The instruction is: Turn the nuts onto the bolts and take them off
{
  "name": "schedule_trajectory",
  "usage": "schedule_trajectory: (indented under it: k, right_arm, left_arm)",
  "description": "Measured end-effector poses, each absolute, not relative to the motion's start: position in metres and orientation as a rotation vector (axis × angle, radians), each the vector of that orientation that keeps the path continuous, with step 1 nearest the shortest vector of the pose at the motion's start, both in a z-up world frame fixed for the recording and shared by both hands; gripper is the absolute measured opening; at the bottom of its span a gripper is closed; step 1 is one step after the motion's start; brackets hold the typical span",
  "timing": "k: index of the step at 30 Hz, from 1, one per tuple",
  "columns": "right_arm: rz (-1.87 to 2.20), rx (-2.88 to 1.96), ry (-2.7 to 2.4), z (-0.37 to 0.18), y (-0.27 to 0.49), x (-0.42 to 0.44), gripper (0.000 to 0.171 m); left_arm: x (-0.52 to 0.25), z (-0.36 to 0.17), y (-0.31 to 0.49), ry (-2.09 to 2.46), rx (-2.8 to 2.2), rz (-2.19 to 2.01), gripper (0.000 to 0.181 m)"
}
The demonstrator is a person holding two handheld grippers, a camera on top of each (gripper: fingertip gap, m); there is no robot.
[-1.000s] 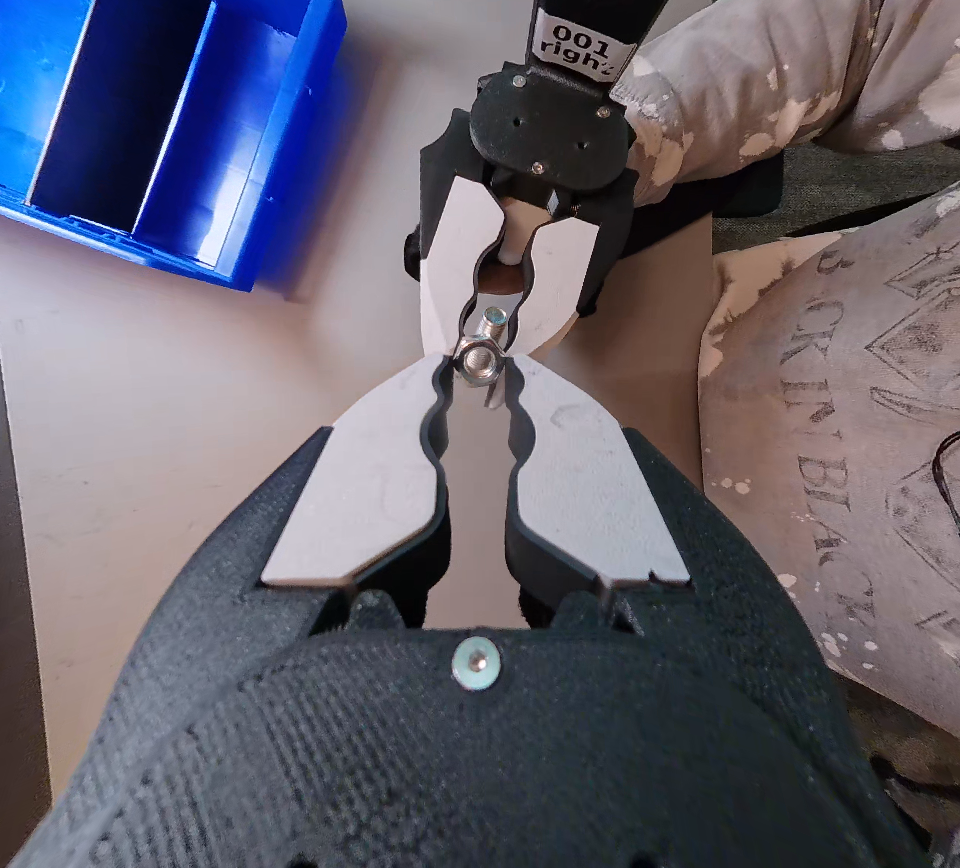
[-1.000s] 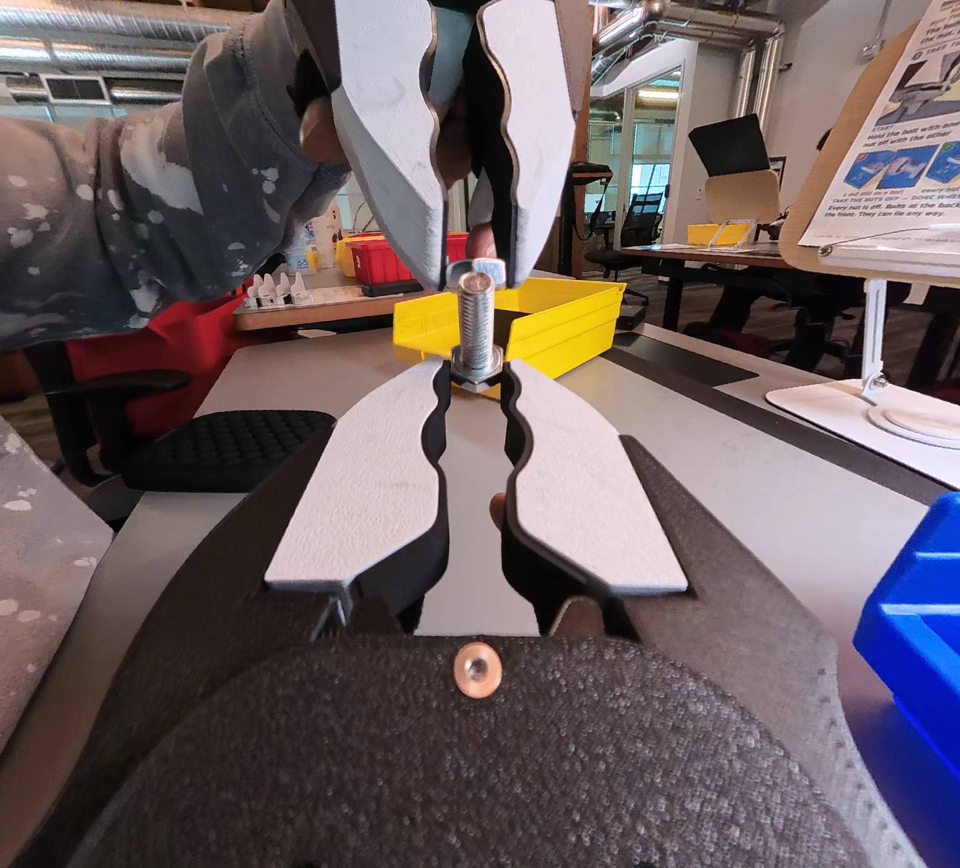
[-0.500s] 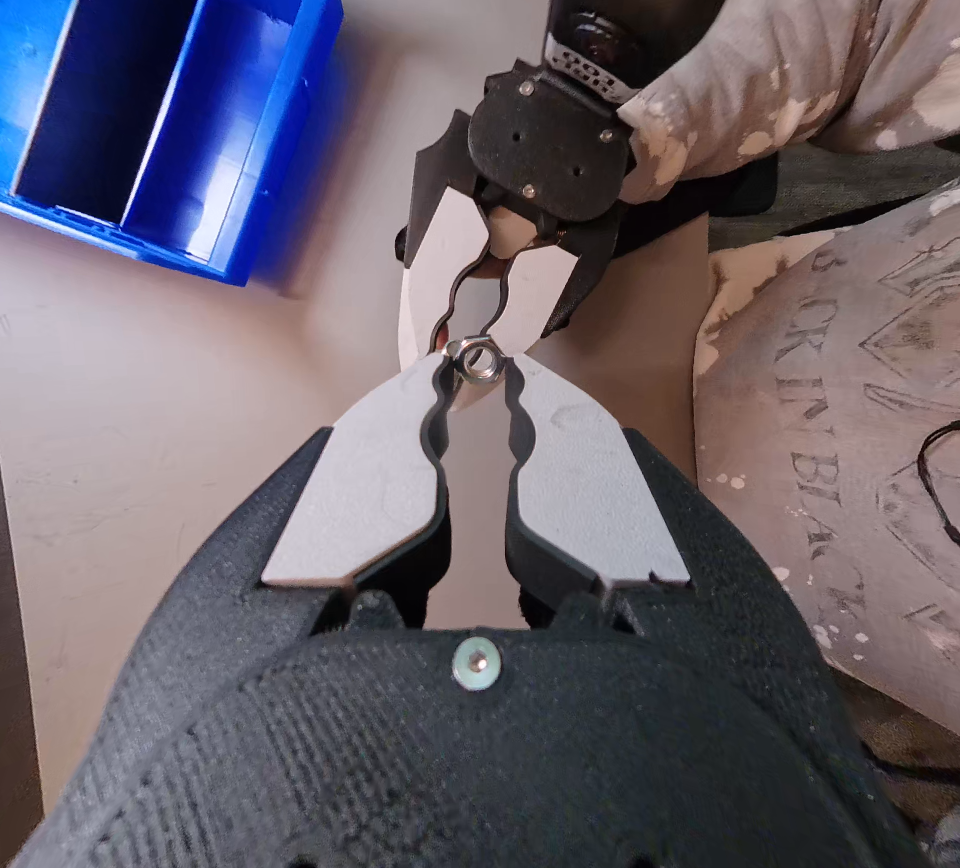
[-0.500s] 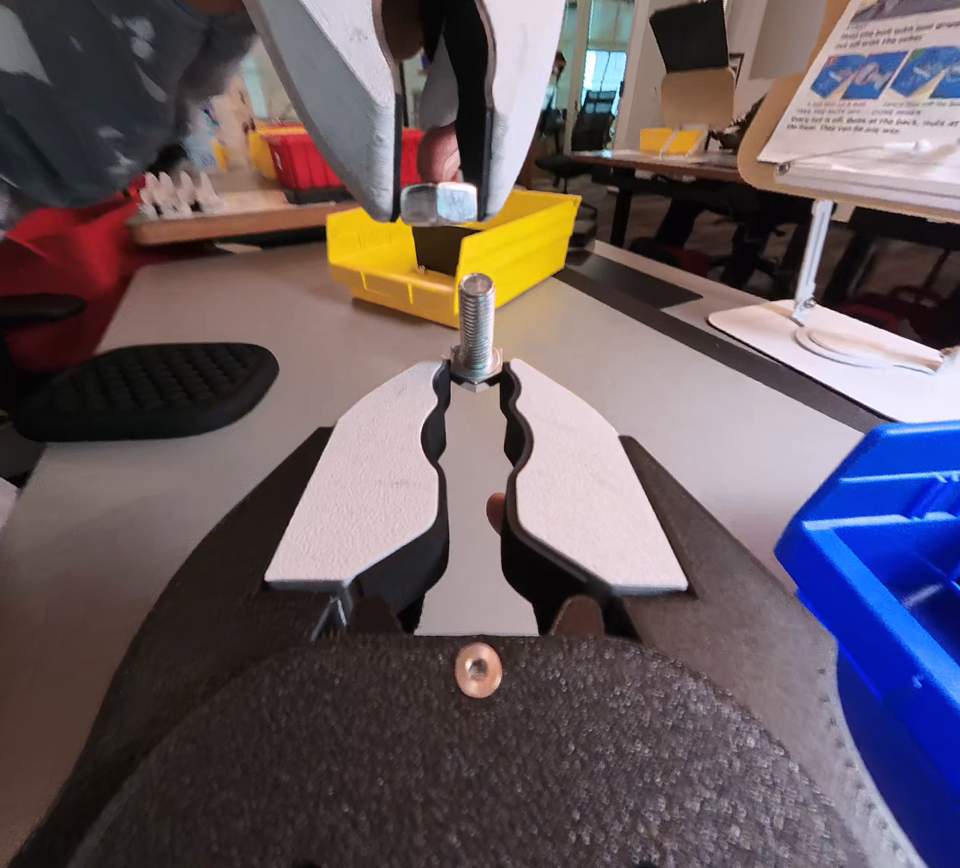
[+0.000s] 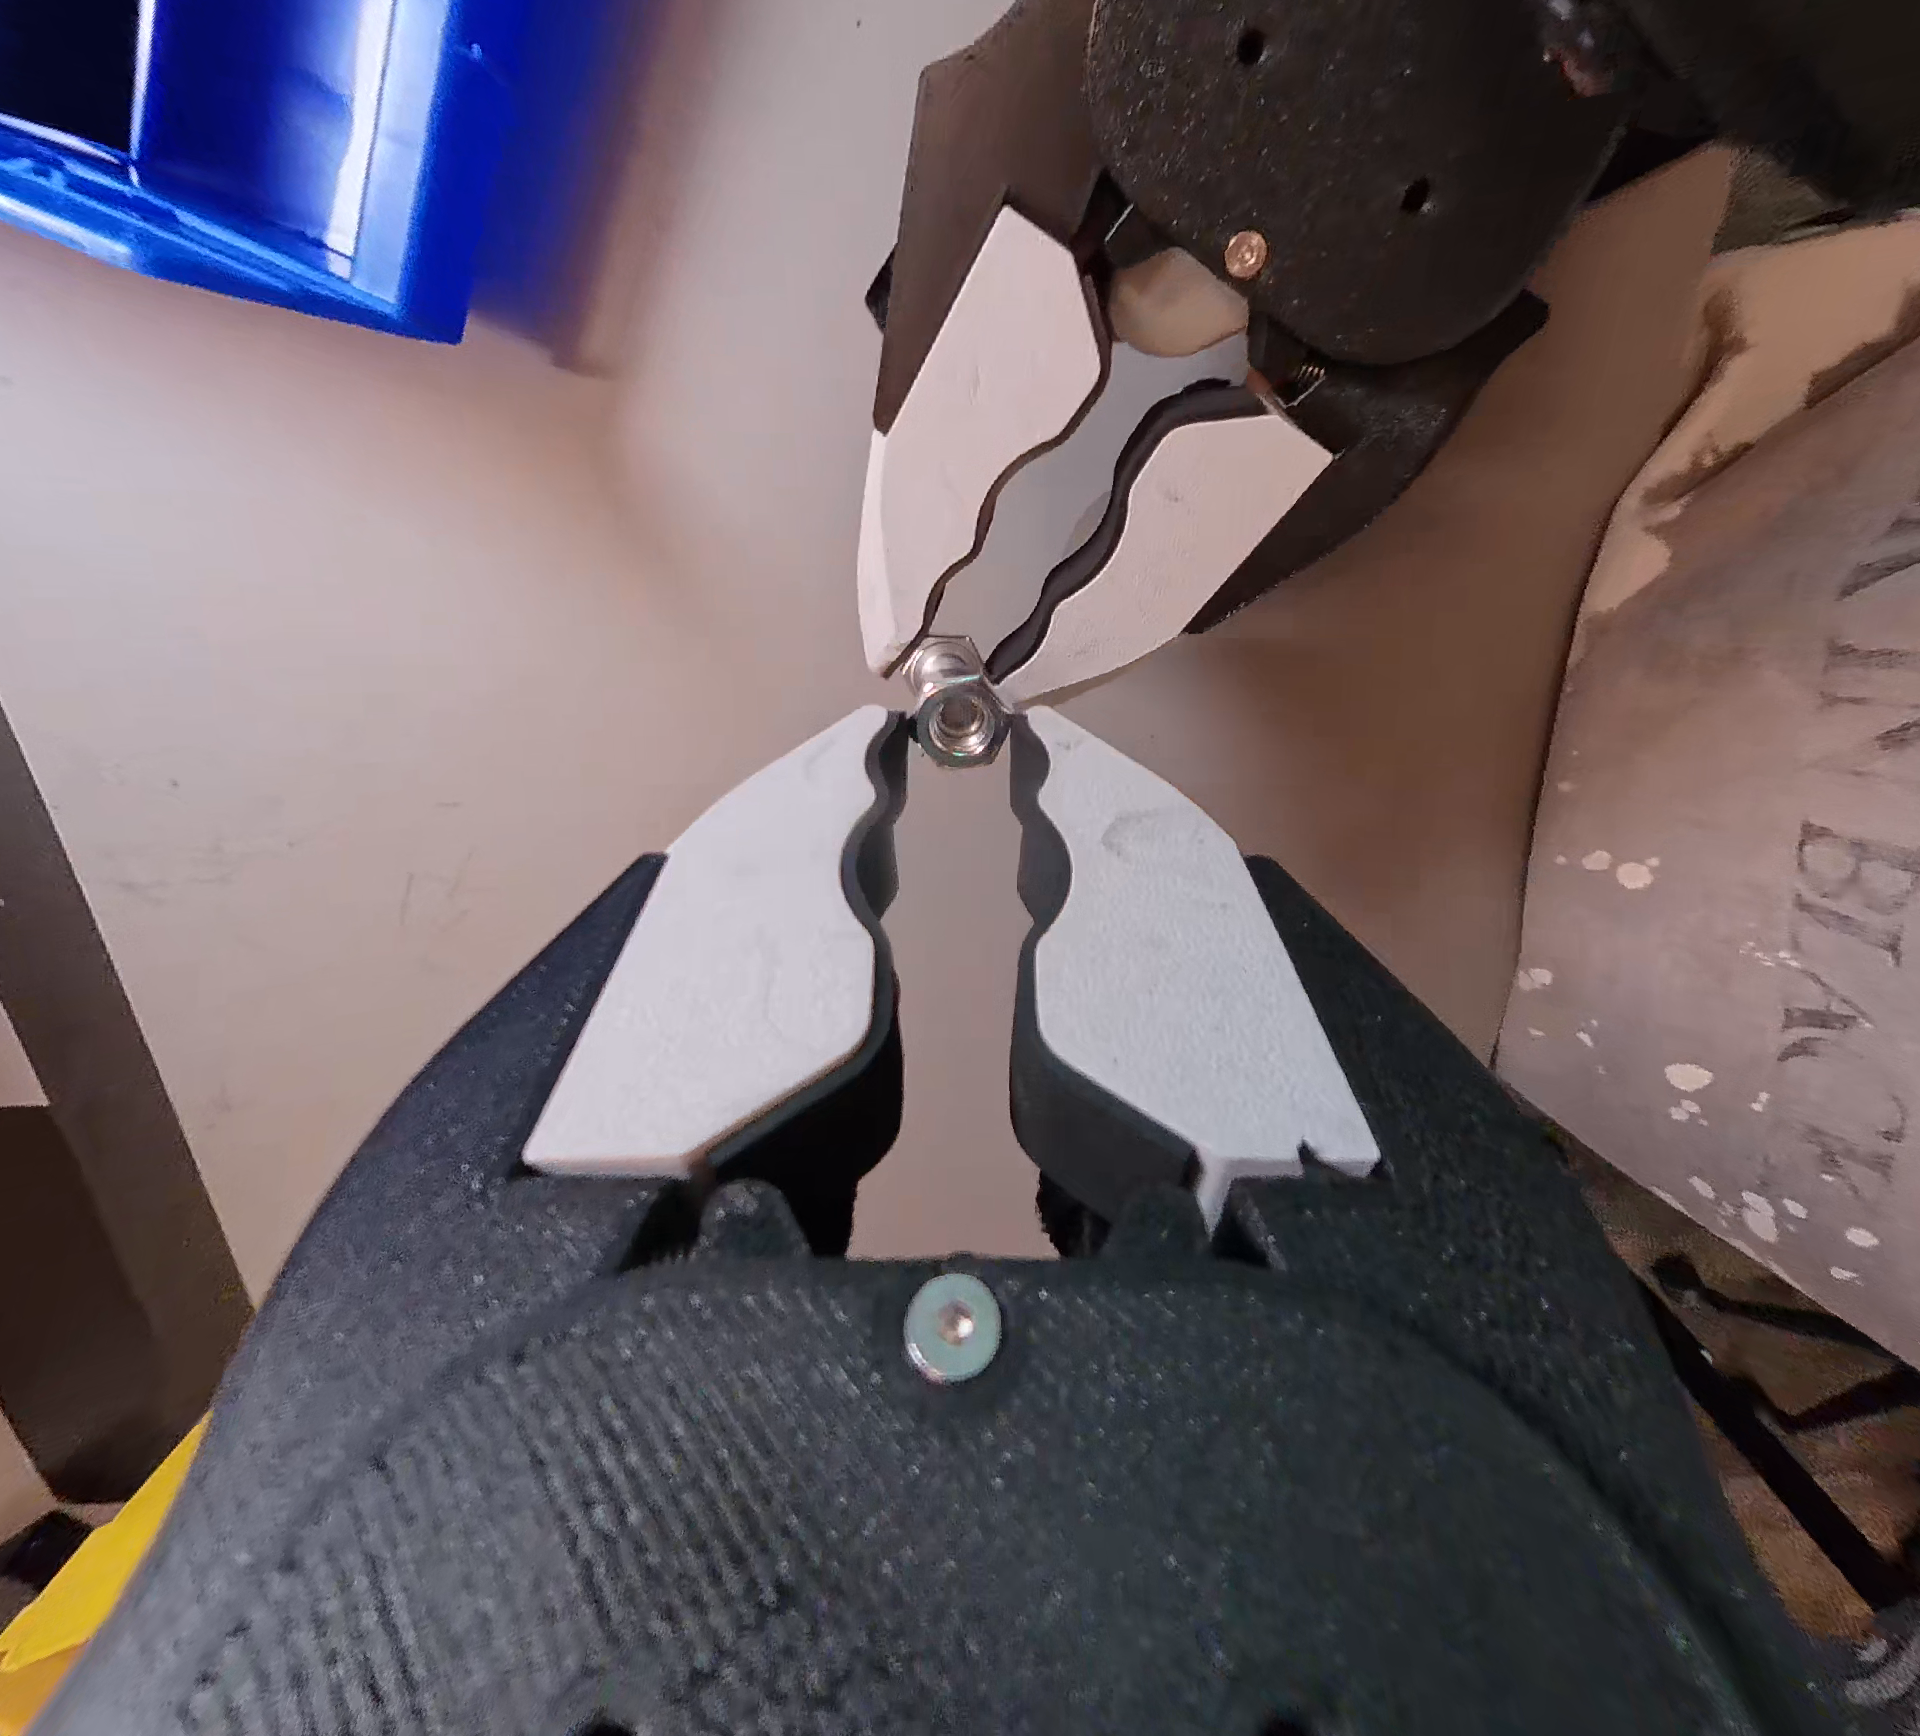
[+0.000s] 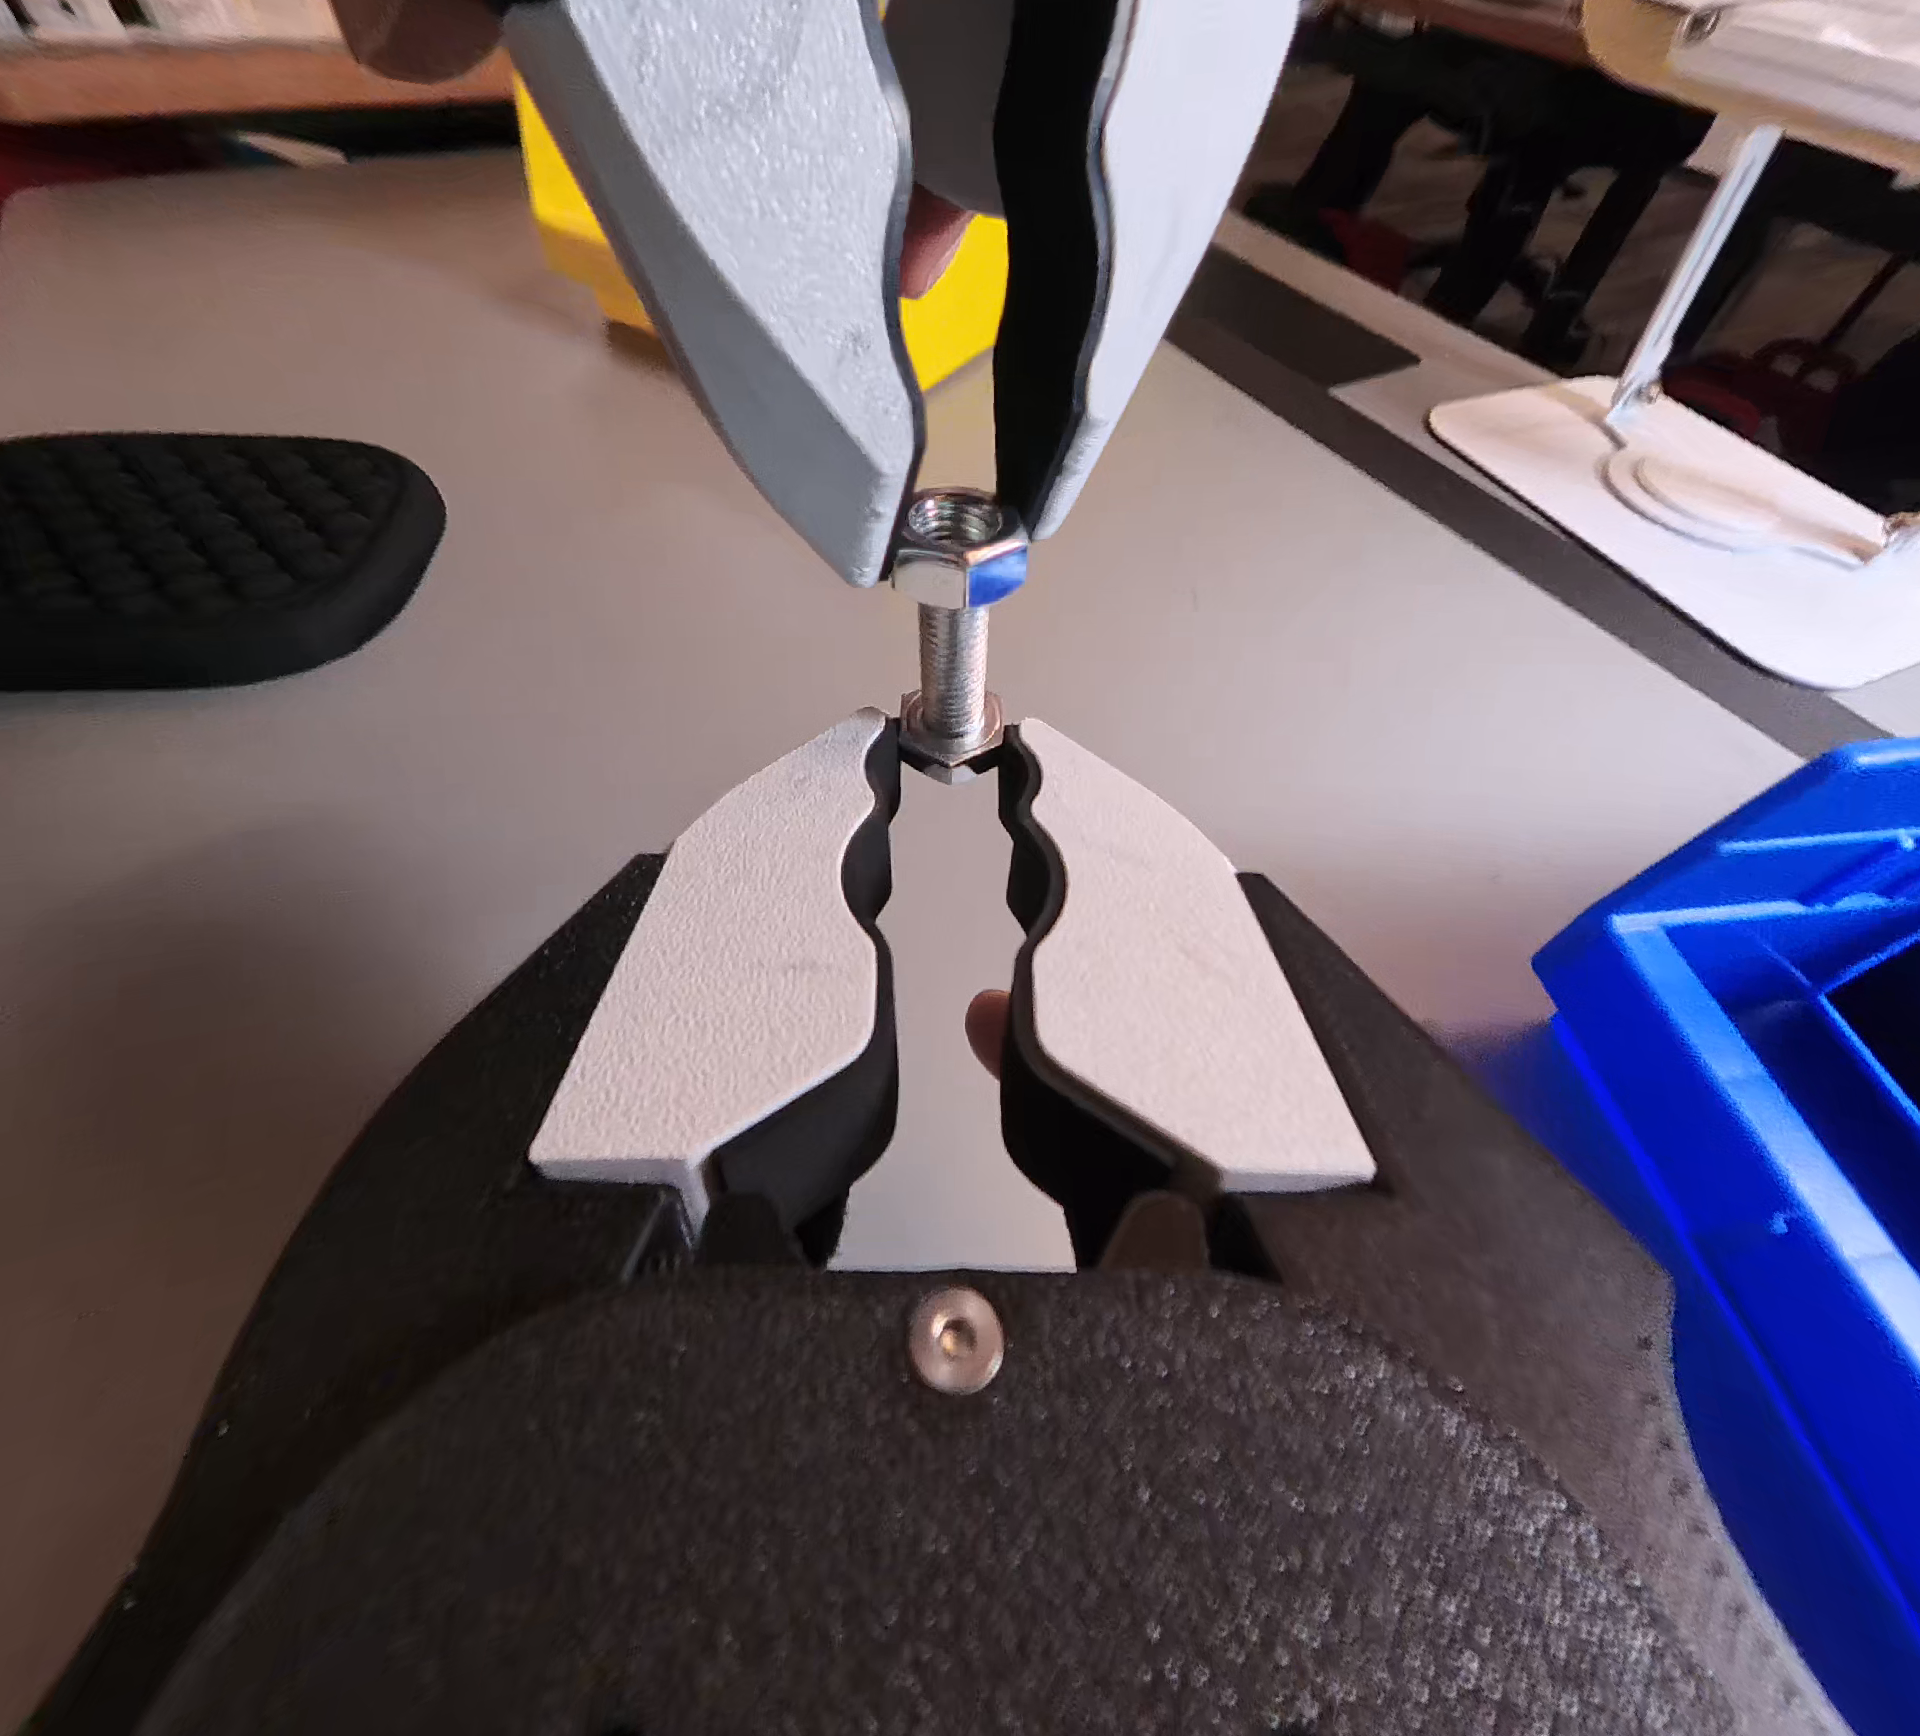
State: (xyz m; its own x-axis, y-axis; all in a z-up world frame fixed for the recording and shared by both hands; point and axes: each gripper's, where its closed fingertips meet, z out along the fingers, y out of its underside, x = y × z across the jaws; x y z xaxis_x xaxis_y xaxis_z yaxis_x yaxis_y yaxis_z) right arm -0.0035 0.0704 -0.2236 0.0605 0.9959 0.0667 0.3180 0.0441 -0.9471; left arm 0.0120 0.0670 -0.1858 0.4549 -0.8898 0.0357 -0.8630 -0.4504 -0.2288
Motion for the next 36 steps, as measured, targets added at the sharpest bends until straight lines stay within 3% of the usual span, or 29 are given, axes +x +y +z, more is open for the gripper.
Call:
schedule_trajectory:
  k: [24,36]
  right_arm:
    - [0.936,-1.482,-1.480,-0.241,0.065,-0.007,0.018]
    - [0.955,-1.458,-1.392,-0.230,0.076,-0.004,0.018]
  left_arm:
    - [0.008,-0.195,0.065,1.470,-2.452,-0.393,0.026]
    - [0.014,-0.143,0.080,0.926,-1.816,-0.659,0.035]
